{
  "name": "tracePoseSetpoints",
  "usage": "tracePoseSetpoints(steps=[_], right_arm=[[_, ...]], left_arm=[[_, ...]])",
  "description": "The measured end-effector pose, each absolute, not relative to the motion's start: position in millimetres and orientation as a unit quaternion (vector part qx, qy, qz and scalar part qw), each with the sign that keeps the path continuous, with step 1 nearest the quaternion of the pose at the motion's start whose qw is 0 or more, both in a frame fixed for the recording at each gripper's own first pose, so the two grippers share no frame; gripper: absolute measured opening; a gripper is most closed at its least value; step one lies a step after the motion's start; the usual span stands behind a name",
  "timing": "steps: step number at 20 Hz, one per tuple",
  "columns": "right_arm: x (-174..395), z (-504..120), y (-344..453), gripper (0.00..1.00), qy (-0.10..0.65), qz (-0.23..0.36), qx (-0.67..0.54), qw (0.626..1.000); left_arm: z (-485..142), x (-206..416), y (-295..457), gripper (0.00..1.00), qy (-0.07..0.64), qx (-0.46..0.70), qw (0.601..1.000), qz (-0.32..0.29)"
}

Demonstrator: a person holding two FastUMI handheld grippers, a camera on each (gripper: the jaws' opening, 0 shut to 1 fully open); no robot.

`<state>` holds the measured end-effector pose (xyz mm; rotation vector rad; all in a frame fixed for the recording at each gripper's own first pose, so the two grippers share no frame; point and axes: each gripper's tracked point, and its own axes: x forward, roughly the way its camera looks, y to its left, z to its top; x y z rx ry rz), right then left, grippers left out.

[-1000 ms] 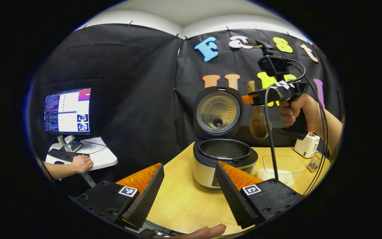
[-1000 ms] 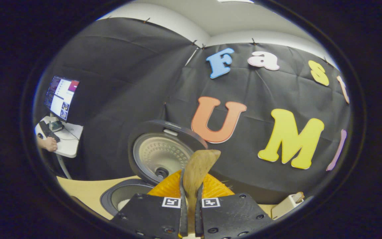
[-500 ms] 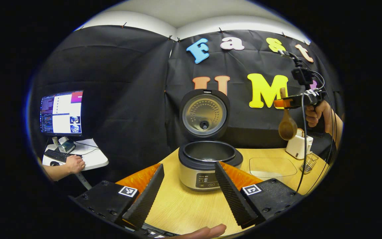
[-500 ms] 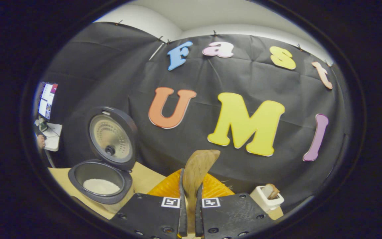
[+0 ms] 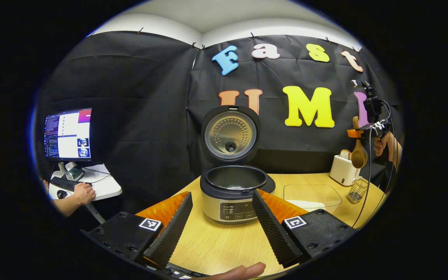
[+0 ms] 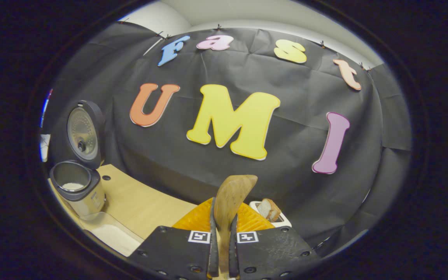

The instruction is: Close the left gripper, press the button to open the rice cooker; take a wooden spoon from the chopstick holder with the right hand, scoop a spoonful of rice and pour it into the rice cooker, then put the wooden spoon back into the chopstick holder.

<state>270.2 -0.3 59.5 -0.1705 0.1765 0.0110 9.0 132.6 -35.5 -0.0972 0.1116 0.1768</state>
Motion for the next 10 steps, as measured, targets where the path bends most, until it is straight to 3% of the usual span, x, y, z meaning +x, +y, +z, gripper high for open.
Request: tracePoseSetpoints(steps=[10], right_arm=[[275.6,-4.9,-77.2,0.11,0.128,-0.071,-0.047,0.988]], left_arm=[[-40.6,12.2,131.1,0.99,0.065,-0.051,0.993,0.086]])
